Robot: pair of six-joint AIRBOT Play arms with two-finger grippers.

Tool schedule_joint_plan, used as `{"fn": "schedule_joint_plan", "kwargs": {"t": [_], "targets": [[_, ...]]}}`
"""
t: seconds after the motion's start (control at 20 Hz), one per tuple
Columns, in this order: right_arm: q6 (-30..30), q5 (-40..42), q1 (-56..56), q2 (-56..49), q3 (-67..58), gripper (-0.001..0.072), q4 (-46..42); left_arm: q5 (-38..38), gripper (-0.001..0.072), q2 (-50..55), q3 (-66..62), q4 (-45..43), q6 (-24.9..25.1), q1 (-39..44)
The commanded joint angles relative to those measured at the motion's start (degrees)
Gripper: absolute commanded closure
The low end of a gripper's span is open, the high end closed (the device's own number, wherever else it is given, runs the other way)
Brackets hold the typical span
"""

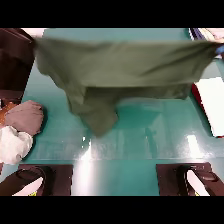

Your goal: Fold the shirts.

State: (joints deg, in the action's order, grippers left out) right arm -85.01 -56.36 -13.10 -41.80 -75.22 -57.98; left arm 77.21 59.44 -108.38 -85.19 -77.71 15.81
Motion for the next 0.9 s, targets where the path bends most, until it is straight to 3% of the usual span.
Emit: {"fn": "schedule_joint_plan", "kwargs": {"t": [0.0,0.2,0.45,0.65,0.85], "targets": [[0.0,-8.3,-10.3,4.6,-11.1,0.0696,-0.1,-0.7,0.0681,-5.8,-11.4,-0.3,-0.1,0.0],[-0.4,-20.5,-20.9,4.7,-20.3,0.0696,-0.1,-5.0,0.0682,-12.1,-12.2,1.4,-0.4,0.0],[-4.9,-34.0,-23.1,-3.3,-31.2,0.0697,0.0,-2.1,0.0682,-12.2,-11.8,3.5,-0.3,0.0],[-7.6,-42.6,-17.6,-13.0,-34.0,0.0697,-0.6,3.5,0.0682,-7.2,-4.6,-0.2,0.2,0.0],[-7.9,-46.4,-4.5,-22.6,-25.8,0.0697,-5.7,12.4,0.0682,6.1,0.9,-0.3,2.2,0.0]]}}
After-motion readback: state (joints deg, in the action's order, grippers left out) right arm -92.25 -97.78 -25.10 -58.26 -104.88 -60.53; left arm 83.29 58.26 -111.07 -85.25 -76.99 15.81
